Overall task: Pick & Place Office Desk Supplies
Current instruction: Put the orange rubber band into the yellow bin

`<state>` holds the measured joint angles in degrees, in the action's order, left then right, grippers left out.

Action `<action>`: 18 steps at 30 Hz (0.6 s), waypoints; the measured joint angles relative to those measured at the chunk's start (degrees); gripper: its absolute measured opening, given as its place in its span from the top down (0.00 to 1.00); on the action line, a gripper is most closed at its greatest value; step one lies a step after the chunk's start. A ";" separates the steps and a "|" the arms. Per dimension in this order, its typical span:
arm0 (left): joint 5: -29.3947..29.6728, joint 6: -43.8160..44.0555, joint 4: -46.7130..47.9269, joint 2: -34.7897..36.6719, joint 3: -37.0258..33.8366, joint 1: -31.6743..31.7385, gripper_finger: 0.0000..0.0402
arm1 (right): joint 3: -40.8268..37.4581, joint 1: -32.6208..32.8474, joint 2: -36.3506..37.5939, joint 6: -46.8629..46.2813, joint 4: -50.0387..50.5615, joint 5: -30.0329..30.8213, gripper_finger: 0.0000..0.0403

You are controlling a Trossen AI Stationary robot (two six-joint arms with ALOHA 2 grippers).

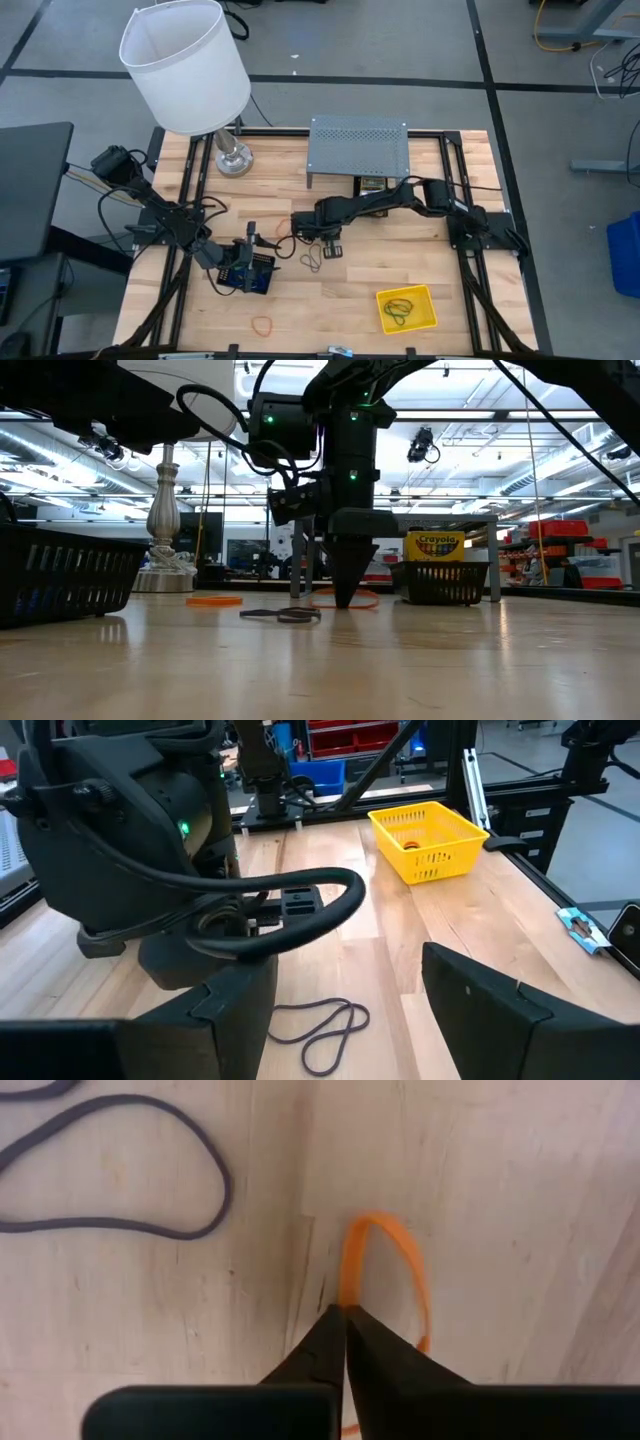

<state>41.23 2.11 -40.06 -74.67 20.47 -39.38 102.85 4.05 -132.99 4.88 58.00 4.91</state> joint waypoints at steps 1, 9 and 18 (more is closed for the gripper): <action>0.00 0.00 0.01 0.00 0.00 0.00 0.37 | 0.00 0.26 -0.02 -0.29 0.09 0.03 0.98; -0.09 0.00 0.04 0.00 0.00 0.00 0.37 | -0.46 5.75 2.51 -4.52 6.68 1.56 1.00; 0.19 -0.04 -0.05 0.00 0.00 0.00 0.37 | -0.33 13.73 9.40 -13.17 13.16 2.39 1.00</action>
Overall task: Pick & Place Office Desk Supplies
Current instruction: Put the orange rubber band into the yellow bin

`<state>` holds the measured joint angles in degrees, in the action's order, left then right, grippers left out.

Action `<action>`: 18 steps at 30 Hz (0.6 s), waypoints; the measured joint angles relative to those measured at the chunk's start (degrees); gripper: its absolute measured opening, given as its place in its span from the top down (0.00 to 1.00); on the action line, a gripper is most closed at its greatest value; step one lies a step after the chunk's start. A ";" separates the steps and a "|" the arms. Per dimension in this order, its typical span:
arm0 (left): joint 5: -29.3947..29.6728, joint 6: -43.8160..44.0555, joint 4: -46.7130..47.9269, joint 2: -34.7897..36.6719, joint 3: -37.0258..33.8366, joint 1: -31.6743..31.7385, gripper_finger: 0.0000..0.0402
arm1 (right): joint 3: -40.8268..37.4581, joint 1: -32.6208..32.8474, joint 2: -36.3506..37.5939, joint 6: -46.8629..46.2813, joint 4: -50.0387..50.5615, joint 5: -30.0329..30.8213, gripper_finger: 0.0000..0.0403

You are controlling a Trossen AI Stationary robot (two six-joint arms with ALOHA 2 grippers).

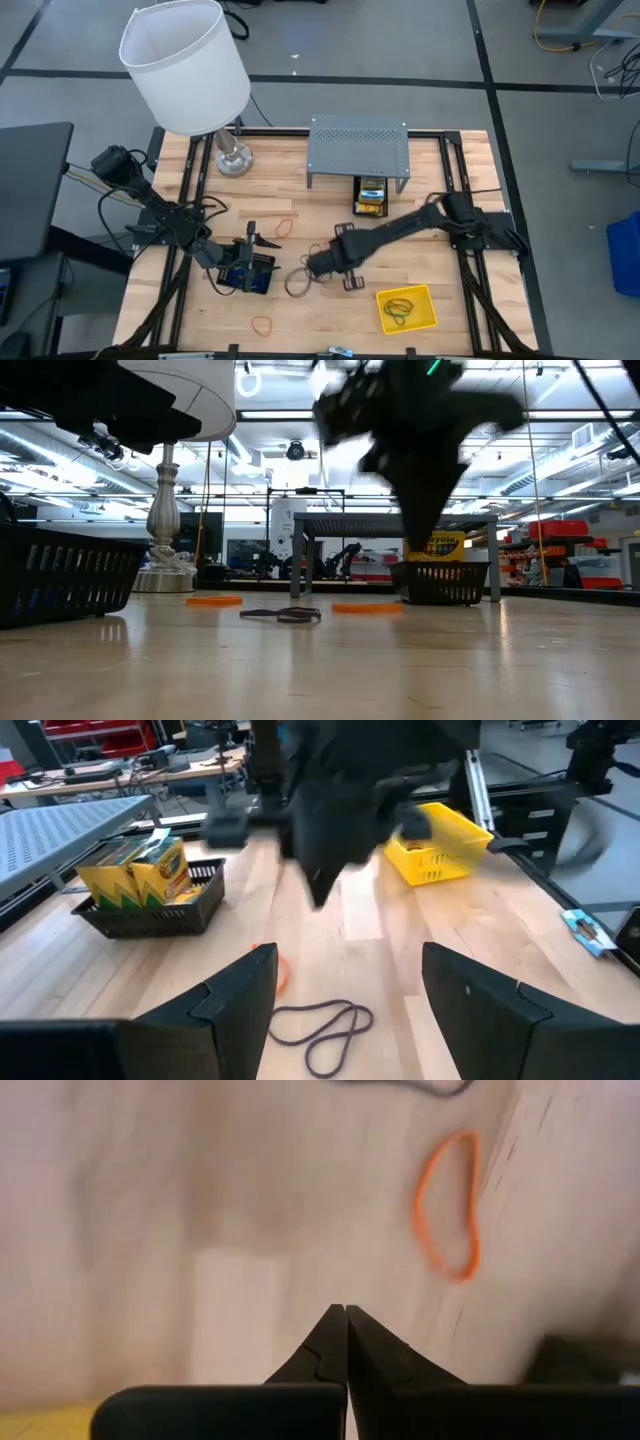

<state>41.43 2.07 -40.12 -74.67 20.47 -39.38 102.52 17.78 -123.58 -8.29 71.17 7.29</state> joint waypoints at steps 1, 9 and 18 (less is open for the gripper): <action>-0.04 0.00 0.02 0.00 0.00 0.00 0.37 | 0.00 0.88 0.86 -1.37 0.86 0.21 1.00; -0.98 -0.15 -0.26 0.00 0.00 -0.02 0.37 | 0.07 3.95 3.43 -2.21 -2.69 0.85 0.98; -0.98 0.02 -0.38 0.00 0.00 0.00 0.37 | 0.13 -1.08 0.78 5.96 -10.33 -1.94 0.64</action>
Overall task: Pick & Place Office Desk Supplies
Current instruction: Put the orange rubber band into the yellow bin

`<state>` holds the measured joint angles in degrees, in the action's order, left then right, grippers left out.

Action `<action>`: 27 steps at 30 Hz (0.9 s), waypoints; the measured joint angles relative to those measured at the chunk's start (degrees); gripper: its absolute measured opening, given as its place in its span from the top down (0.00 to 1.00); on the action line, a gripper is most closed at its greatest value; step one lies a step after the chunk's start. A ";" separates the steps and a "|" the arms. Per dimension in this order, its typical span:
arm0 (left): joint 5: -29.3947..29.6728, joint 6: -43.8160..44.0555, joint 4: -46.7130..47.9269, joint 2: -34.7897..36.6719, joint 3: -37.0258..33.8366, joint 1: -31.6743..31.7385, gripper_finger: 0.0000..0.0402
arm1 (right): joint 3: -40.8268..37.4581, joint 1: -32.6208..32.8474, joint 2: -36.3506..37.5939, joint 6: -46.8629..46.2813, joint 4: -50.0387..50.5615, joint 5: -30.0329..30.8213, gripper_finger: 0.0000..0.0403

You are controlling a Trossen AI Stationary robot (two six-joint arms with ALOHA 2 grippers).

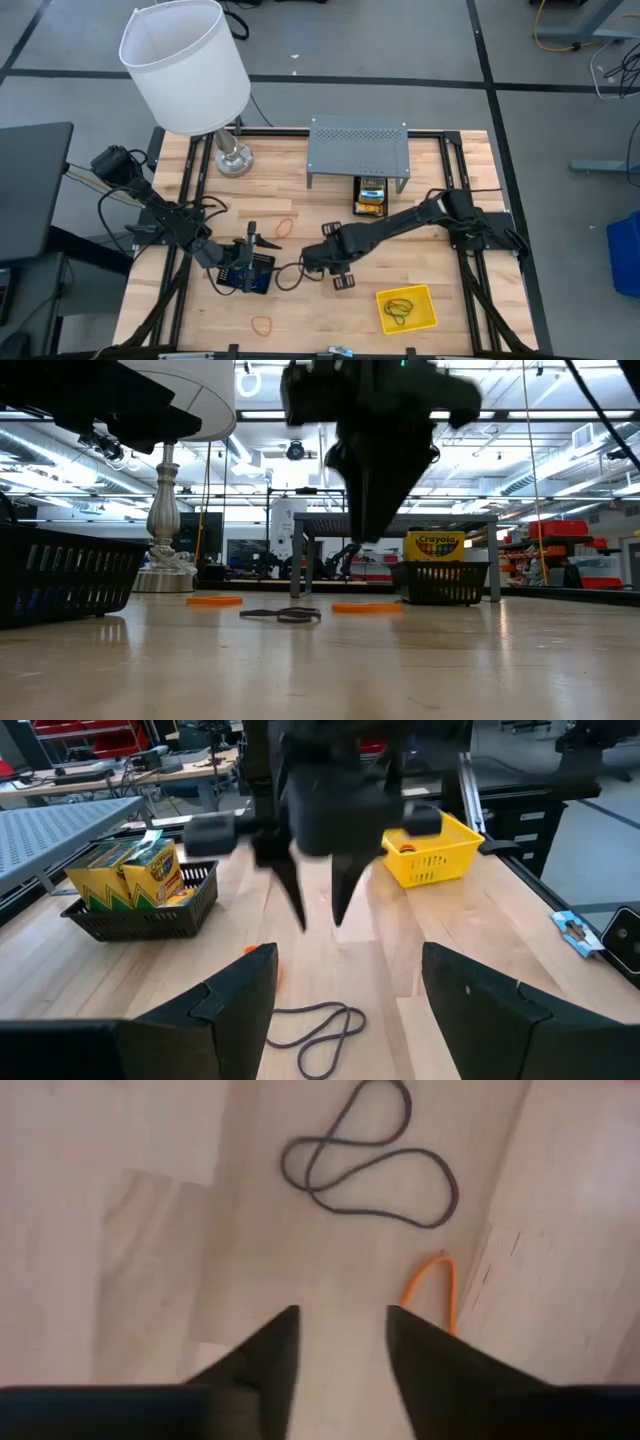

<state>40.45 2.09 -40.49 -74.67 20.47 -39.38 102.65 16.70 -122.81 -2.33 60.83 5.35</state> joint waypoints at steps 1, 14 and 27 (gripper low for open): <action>0.01 -0.01 0.05 0.00 0.00 0.00 0.37 | -0.01 -0.58 -0.47 1.11 -0.01 -0.22 0.59; 0.00 -0.21 0.64 0.00 0.00 0.00 0.37 | 0.15 -8.43 -8.41 7.58 1.78 -2.11 0.43; -0.16 -0.17 0.99 0.00 0.00 -0.02 0.37 | 0.17 -8.45 -9.00 6.77 0.57 -2.80 0.96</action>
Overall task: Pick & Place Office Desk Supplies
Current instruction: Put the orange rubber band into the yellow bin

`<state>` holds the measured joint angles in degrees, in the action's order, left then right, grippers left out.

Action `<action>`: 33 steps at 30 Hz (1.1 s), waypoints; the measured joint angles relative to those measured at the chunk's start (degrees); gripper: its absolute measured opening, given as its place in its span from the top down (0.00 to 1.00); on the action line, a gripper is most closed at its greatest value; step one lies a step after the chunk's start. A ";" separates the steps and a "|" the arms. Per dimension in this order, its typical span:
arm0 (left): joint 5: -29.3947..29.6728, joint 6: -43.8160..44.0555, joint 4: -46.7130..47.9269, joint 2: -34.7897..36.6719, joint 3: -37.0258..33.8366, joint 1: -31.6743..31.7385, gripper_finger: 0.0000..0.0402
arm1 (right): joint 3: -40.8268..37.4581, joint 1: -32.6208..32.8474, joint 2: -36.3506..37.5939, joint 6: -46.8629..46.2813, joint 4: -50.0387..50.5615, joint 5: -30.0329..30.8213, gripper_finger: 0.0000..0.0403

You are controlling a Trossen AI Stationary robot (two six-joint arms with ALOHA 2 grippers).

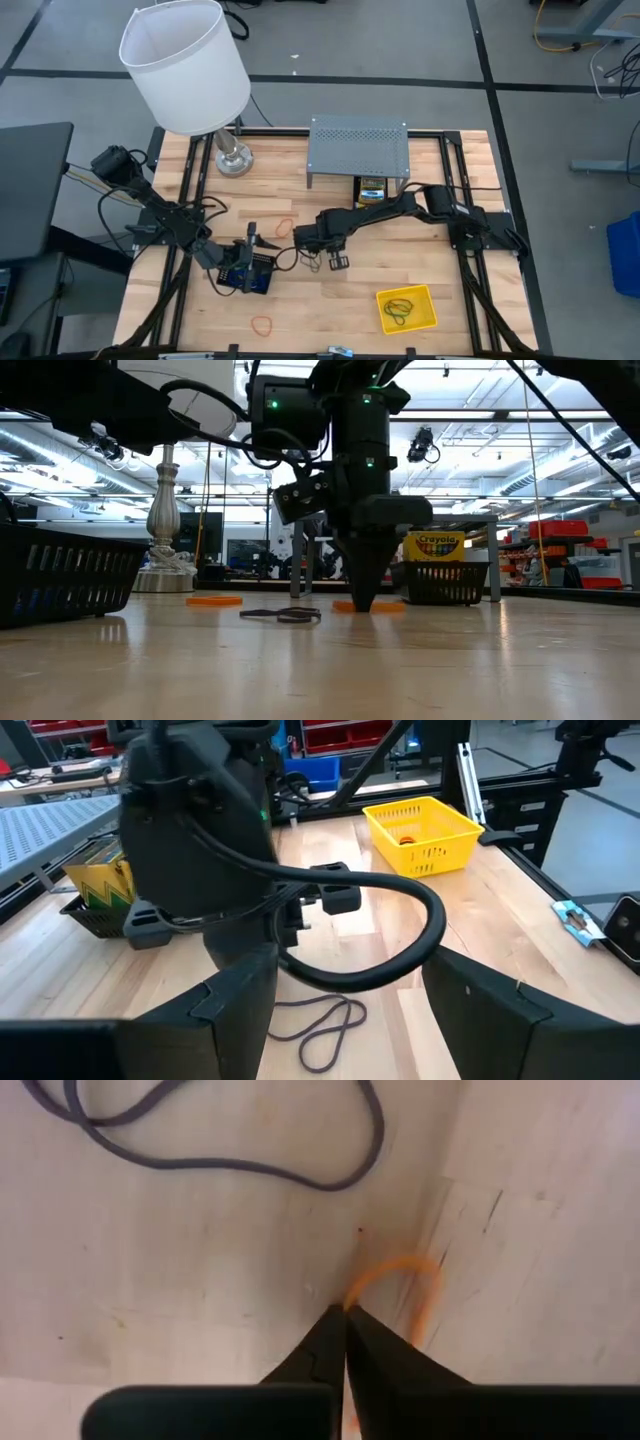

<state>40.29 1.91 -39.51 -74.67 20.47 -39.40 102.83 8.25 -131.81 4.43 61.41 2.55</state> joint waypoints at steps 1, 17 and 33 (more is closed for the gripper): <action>-0.06 0.00 0.00 0.00 0.00 0.00 0.37 | 0.00 0.47 0.00 -0.43 0.02 0.43 0.97; 0.24 0.04 -0.17 0.00 0.00 0.00 0.37 | -0.33 11.39 6.24 -12.12 11.18 3.35 1.00; -1.14 0.26 -0.11 0.00 0.00 0.00 0.37 | -0.15 25.04 18.69 -33.09 21.62 -7.95 1.00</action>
<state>39.15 2.17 -39.62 -74.67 20.47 -39.40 102.68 33.29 -113.11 -28.66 83.03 -5.39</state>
